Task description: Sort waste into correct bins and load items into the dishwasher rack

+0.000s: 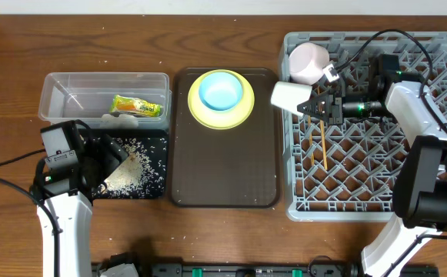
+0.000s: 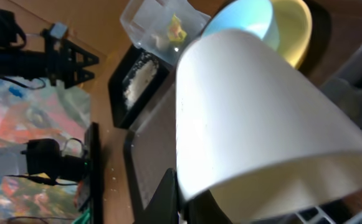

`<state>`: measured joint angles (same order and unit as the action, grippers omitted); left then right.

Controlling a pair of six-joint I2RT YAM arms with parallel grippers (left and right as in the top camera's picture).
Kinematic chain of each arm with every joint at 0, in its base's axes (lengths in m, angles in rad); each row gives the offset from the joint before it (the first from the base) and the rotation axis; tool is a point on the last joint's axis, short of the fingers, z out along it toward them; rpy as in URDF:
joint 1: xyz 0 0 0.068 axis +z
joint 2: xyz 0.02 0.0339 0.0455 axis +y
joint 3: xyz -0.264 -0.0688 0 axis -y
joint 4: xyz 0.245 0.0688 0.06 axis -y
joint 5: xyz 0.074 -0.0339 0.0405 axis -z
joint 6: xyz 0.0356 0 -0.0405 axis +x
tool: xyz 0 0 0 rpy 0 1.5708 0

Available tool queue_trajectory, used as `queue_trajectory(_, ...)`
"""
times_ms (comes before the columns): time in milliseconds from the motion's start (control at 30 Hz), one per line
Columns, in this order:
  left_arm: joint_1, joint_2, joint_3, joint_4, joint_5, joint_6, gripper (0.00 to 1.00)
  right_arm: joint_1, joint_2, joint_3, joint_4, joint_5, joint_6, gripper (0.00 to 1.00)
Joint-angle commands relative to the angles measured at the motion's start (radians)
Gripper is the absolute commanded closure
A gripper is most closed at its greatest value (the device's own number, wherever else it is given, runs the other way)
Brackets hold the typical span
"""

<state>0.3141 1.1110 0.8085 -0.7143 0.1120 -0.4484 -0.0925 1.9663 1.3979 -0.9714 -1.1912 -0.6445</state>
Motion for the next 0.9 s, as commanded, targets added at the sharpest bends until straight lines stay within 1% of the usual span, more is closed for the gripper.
queue_trajectory(0,0.005,0.001,0.014,-0.003,-0.016,-0.005,0.05,0.002,0.033,-0.002,-0.010,0.181,-0.007,0.95)
queue_trajectory(67,0.005,0.001,0.014,-0.003,-0.016,-0.005,0.05,0.001,0.033,-0.002,-0.025,0.228,-0.008,0.92)
queue_trajectory(367,0.005,0.001,0.014,-0.003,-0.016,-0.005,0.05,0.000,0.033,-0.002,-0.109,0.404,-0.007,0.91)
queue_trajectory(500,0.005,0.001,0.014,-0.003,-0.016,-0.005,0.05,0.000,0.033,-0.002,-0.146,0.425,-0.004,0.88)
queue_trajectory(700,0.005,0.001,0.014,-0.003,-0.016,-0.005,0.05,-0.005,0.022,0.023,-0.144,0.439,0.073,0.87)
queue_trajectory(867,0.005,0.001,0.014,-0.003,-0.016,-0.005,0.05,0.008,0.003,0.117,-0.146,0.536,0.219,0.87)
